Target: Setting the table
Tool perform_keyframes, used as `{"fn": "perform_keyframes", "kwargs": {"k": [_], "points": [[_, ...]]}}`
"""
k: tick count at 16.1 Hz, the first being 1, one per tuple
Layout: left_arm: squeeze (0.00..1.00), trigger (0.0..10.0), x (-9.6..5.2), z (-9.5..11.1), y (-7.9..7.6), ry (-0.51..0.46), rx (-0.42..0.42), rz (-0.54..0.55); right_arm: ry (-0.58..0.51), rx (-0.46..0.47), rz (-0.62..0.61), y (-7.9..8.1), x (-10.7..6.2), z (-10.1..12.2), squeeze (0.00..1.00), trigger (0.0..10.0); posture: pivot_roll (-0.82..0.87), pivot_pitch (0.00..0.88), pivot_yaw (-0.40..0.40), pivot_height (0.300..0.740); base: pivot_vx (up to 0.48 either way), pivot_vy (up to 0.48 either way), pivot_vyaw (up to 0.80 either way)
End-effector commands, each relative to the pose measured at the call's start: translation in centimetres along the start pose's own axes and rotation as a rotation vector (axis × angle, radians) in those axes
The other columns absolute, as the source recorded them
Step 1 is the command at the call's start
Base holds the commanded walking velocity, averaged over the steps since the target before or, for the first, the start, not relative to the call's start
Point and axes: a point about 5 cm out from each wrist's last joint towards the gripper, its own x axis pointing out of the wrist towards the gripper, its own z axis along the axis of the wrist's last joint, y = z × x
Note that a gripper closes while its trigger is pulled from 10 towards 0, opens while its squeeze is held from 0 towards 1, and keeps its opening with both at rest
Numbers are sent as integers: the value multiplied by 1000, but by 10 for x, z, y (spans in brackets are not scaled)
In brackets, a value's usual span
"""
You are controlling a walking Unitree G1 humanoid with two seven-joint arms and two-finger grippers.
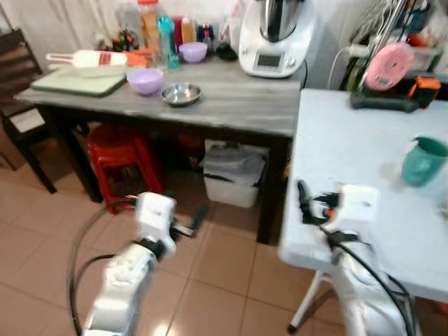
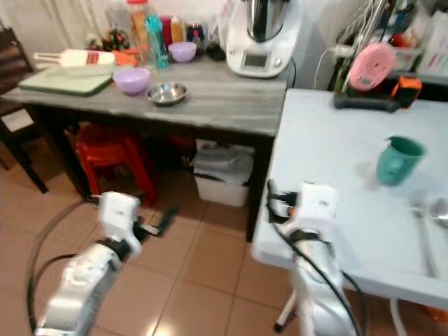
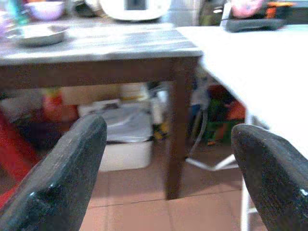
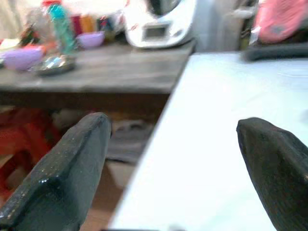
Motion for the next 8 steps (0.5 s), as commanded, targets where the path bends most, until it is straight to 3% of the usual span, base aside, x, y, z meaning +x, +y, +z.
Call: {"fn": "perform_keyframes", "kwargs": {"k": [1, 8], "points": [[0, 10000, -3, 4, 9, -3, 17, 22, -16, 15, 17, 8, 2, 4, 0, 10000, 21, 0, 33, 740, 0, -352, 0], [0, 10000, -2, 3, 7, 3, 22, 10, -14, 21, 10, 7, 2, 3, 0, 10000, 21, 0, 35, 740, 0, -355, 0]]}}
